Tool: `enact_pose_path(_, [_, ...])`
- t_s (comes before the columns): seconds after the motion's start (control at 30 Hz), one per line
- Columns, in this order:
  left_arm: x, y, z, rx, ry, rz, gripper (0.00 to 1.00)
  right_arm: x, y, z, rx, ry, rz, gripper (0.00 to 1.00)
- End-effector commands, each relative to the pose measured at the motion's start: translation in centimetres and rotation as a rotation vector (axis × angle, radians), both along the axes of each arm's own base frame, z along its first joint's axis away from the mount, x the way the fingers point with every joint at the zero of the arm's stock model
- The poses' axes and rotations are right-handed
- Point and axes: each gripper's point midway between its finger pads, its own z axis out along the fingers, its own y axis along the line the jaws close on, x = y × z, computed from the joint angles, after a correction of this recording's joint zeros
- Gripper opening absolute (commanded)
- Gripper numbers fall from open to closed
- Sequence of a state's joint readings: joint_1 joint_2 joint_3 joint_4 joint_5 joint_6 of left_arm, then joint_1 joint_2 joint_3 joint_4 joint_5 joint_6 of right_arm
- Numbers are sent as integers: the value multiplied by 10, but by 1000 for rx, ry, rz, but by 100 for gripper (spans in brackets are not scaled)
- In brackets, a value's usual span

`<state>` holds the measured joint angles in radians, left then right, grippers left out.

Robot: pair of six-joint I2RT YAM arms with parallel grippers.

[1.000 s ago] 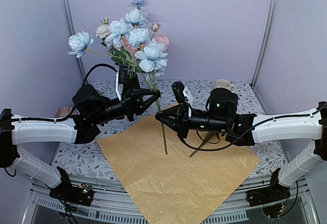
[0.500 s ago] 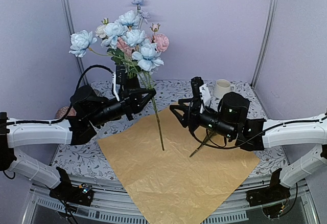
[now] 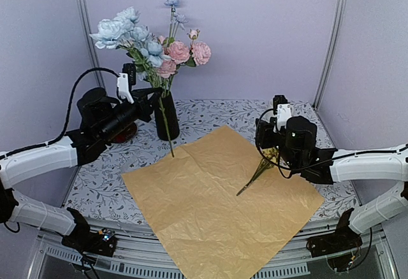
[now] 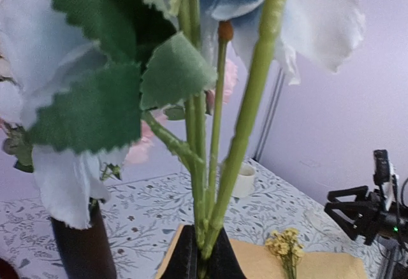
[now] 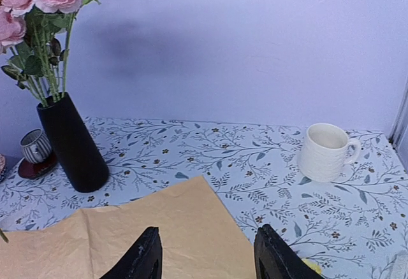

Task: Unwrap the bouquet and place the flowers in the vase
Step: Place the fake flower in the vase.

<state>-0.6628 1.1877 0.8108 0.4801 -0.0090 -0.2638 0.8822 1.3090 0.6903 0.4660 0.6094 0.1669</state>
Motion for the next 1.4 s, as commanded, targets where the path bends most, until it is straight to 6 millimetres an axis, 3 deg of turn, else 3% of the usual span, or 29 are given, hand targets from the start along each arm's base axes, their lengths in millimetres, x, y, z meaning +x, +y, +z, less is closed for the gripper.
enact_pose_path(0.0, [12,34,35,16,-94,148,0,4,-9,-2,-89,-71,-20,52])
enact_pose_path(0.27, [26,70,104,5,-273,334,0,-13,6,-45,-80,-82,133,52])
enact_pose_path(0.43, [30,83,142,-13,-414,418,0,-14,5,-48,-72,-83,131,53])
enact_pose_path(0.6, [47,92,158,-9,-484,503,0,-15,7,-47,-76,-87,144,53])
enact_pose_path(0.8, [80,102,158,-13,-490,557,0,-15,7,-45,-72,-93,148,54])
enact_pose_path(1.03, [105,115,144,-90,-467,570,0,-16,13,-46,-69,-92,176,54])
enact_pose_path(1.37, [123,99,120,-95,-419,475,0,-15,16,-48,-106,-98,183,54])
